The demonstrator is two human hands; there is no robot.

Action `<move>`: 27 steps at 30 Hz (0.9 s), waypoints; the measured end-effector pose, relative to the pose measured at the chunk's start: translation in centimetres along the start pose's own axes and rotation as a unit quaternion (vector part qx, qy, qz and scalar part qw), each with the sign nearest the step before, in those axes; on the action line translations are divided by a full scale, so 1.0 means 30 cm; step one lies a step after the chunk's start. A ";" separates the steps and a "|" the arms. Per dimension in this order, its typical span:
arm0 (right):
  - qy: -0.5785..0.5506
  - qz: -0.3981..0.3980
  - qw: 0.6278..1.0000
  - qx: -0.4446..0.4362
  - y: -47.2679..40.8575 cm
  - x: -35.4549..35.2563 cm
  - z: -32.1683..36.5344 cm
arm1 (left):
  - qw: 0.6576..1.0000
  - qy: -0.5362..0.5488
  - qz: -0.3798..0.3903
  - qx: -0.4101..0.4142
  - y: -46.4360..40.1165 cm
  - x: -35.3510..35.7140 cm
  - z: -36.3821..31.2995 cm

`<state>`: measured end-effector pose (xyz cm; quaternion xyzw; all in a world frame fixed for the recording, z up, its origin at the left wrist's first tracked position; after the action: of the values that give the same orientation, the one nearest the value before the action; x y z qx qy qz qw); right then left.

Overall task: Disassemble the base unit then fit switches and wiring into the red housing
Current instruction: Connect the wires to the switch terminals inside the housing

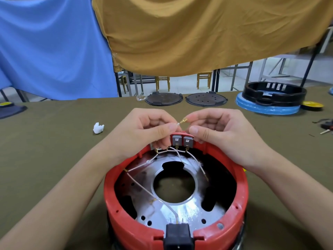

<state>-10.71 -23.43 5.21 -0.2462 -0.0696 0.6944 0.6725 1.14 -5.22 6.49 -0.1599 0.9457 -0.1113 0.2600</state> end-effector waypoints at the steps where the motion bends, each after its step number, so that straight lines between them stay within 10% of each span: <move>1: 0.002 -0.003 1.000 0.000 -0.001 -0.001 -0.002 | 1.000 0.003 -0.001 -0.006 0.000 -0.002 0.001; 20: 0.126 -0.047 0.990 0.031 -0.005 -0.005 -0.017 | 0.995 -0.073 0.023 -0.058 0.011 -0.050 -0.005; 27: 0.161 0.052 0.986 -0.007 -0.032 0.010 0.039 | 0.992 -0.123 0.011 -0.028 0.004 -0.033 0.015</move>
<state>-10.35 -22.80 6.57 -0.3630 0.0478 0.6792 0.6362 2.15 -4.82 6.54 -0.1694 0.9112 -0.0613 0.3706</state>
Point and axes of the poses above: each hand's wrist, its own y-axis away from the middle knuckle, its own x-axis out of the palm, z = x × y, the point moved 1 cm from there along -y, towards the middle knuckle, and after that the axes turned 13 degrees about z, right-handed, at the moved point
